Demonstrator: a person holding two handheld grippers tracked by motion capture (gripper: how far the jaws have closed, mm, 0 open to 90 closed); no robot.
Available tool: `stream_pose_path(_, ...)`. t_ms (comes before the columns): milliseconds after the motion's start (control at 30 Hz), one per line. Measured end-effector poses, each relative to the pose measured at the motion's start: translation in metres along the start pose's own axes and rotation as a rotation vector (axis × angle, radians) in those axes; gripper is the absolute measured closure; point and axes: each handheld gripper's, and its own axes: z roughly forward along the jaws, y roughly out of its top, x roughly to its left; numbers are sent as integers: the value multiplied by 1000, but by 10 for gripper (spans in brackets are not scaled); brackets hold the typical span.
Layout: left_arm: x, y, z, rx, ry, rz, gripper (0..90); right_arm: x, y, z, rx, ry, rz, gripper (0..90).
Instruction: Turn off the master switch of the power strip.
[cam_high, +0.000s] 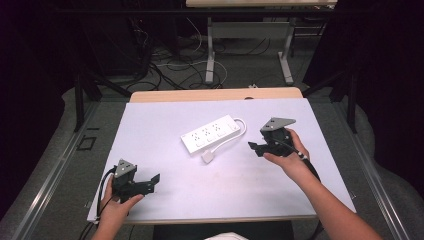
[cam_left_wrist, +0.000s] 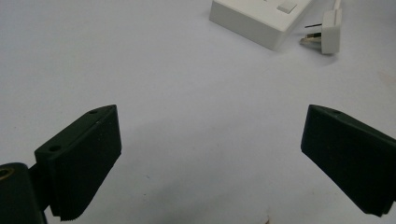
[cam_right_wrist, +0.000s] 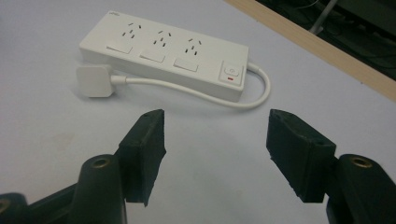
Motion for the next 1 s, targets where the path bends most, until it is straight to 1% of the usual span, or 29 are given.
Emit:
stream_pose_path(67, 0, 0, 0, 3, -2, -3, 48, 0, 1, 0, -2, -4, -3, 368)
stream_pose_path(100, 0, 0, 0, 1, -2, -1, 48, -1, 5, 3, -4, -4, -17, 371)
stream_pose_path(133, 0, 0, 0, 3, -3, -2, 48, -2, 6, 3, 3, -4, -20, 371)
stream_pose_path(233, 0, 0, 0, 1, -1, 0, 48, -5, 10, 6, 9, -10, -11, 372)
stream_pose_path(300, 0, 0, 0, 1, -1, 0, 49, -7, 13, 7, 14, -19, -11, 373)
stream_pose_path(367, 0, 0, 0, -3, 1, 1, 49, -8, 14, 8, 14, -16, -18, 373)
stream_pose_path(400, 0, -1, 1, -6, 2, -2, 49, -10, 16, 9, 19, -11, -4, 374)
stream_pose_path(467, 0, -1, 0, -1, 1, -5, 49, -11, 18, 11, 22, -17, 2, 376)
stream_pose_path(733, 0, -1, 0, -2, 4, -1, 49, -16, 25, 19, 35, -36, 6, 376)
stream_pose_path(800, 0, -1, 0, -2, 4, -2, 48, -18, 26, 21, 44, -33, 18, 376)
stream_pose_path(967, 0, -1, 0, -2, 4, 0, 49, -21, 30, 27, 52, -35, 21, 377)
stream_pose_path(1000, 0, -1, 0, -2, 4, 0, 49, -22, 32, 31, 65, -38, 25, 383)
